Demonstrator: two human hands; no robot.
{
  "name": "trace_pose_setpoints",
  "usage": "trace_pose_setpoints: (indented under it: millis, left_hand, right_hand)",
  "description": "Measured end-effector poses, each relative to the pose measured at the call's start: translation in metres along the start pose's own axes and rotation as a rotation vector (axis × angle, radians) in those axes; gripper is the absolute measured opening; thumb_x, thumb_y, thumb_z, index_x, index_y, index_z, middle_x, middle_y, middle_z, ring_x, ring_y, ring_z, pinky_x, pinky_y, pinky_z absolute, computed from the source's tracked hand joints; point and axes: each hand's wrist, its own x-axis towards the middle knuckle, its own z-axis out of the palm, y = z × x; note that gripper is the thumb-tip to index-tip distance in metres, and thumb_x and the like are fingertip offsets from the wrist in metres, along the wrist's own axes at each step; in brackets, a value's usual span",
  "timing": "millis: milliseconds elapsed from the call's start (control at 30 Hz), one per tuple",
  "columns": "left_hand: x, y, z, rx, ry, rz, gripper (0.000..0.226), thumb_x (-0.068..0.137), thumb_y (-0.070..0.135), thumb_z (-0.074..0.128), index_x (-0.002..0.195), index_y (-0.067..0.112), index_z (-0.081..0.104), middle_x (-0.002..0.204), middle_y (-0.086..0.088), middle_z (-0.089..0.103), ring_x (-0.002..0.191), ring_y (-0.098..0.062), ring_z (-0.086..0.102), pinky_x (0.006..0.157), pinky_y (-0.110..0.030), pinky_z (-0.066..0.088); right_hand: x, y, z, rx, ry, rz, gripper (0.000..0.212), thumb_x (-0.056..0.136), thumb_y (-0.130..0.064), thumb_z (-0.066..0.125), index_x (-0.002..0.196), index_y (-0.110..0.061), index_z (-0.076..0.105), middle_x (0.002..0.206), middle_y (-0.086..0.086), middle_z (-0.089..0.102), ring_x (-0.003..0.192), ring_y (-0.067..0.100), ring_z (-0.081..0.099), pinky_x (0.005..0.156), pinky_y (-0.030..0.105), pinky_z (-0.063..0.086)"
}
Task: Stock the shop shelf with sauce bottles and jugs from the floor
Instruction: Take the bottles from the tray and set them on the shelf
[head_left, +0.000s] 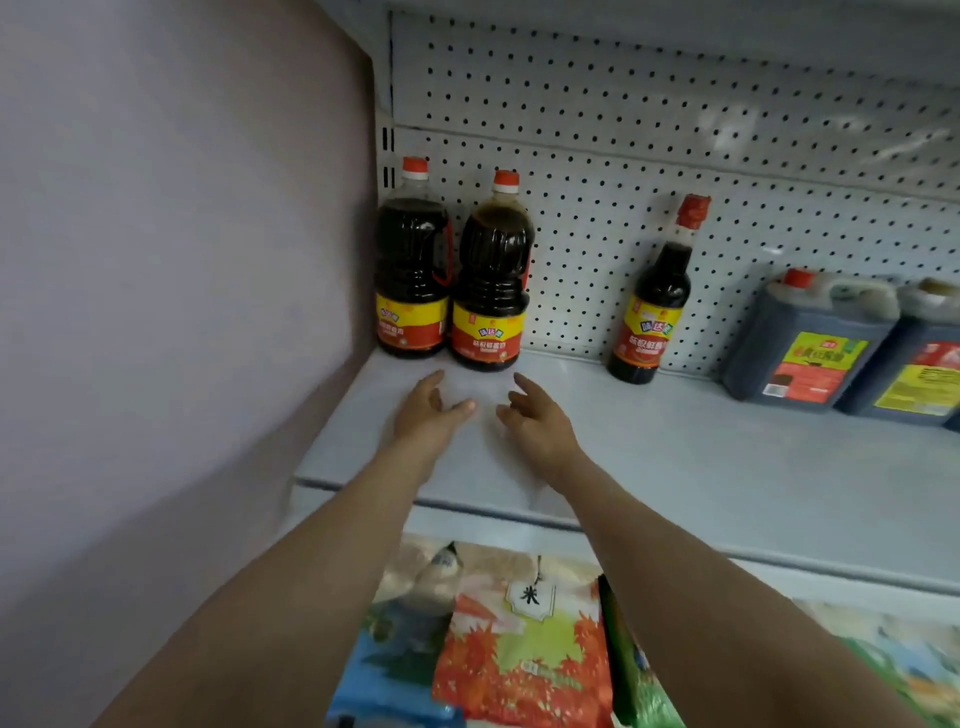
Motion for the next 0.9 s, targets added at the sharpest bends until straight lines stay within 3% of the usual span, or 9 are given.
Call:
trace_pose_setpoints:
  millis: [67,200,333,467,633,733,900]
  left_hand:
    - [-0.039,-0.004,-0.008,0.004,-0.004,-0.024,0.071,0.088,0.026,0.075,0.149,0.028,0.041,0.150,-0.010,0.046,0.133,-0.022,0.049,0.104,-0.033,0.044]
    - [-0.114,-0.018,-0.023,0.135,0.073,0.060,0.055,0.085,0.017,0.077,0.136,0.025,0.055,0.132,-0.008,0.055,0.113,-0.018,0.055,0.083,-0.026,0.044]
    - [-0.181,-0.040,-0.031,0.404,0.155,0.124,0.057,0.076,0.012,0.081,0.127,0.027,0.061,0.119,-0.004,0.059,0.101,-0.018,0.062,0.085,-0.026,0.050]
    - [-0.234,-0.064,-0.021,0.601,0.152,0.140,0.064,0.073,0.016,0.082,0.132,0.026,0.058,0.129,-0.011,0.056,0.121,-0.026,0.051,0.089,-0.019,0.034]
    - [-0.283,-0.096,-0.010,0.638,0.116,0.073,0.065,0.076,0.012,0.075,0.136,0.028,0.055,0.135,-0.013,0.049,0.122,-0.032,0.049,0.087,-0.021,0.033]
    - [-0.306,-0.119,-0.008,0.642,0.111,-0.006,0.062,0.081,0.011,0.071,0.137,0.028,0.052,0.135,-0.014,0.045,0.124,-0.034,0.046,0.098,-0.029,0.039]
    - [-0.330,-0.173,-0.004,0.629,0.070,-0.085,0.061,0.077,0.021,0.076,0.134,0.028,0.055,0.130,-0.014,0.053,0.121,-0.033,0.052,0.101,-0.038,0.045]
  right_hand:
    - [-0.031,-0.002,0.000,-0.053,-0.001,-0.010,0.055,0.097,-0.026,0.062,0.149,-0.029,0.044,0.145,0.006,0.055,0.130,0.021,0.054,0.111,0.039,0.042]
    - [-0.093,0.002,-0.003,-0.315,-0.039,-0.133,0.053,0.091,-0.018,0.069,0.142,-0.024,0.054,0.138,0.009,0.060,0.125,0.022,0.057,0.102,0.030,0.044]
    - [-0.149,0.019,-0.012,-0.562,-0.045,-0.303,0.059,0.083,-0.018,0.075,0.139,-0.024,0.057,0.134,0.014,0.057,0.126,0.029,0.052,0.101,0.034,0.041]
    - [-0.198,0.045,-0.021,-0.648,-0.094,-0.335,0.063,0.081,-0.018,0.074,0.141,-0.026,0.054,0.137,0.014,0.052,0.131,0.031,0.045,0.105,0.034,0.038]
    - [-0.241,0.088,-0.026,-0.698,-0.177,-0.221,0.067,0.084,-0.024,0.076,0.145,-0.029,0.048,0.146,0.009,0.045,0.133,0.028,0.044,0.101,0.031,0.040]
    - [-0.259,0.114,-0.022,-0.707,-0.235,-0.148,0.073,0.081,-0.025,0.078,0.146,-0.026,0.046,0.144,0.014,0.046,0.131,0.032,0.043,0.103,0.034,0.039]
    - [-0.279,0.148,-0.009,-0.712,-0.311,-0.035,0.075,0.083,-0.023,0.075,0.150,-0.022,0.041,0.145,0.015,0.043,0.134,0.033,0.040,0.106,0.036,0.039]
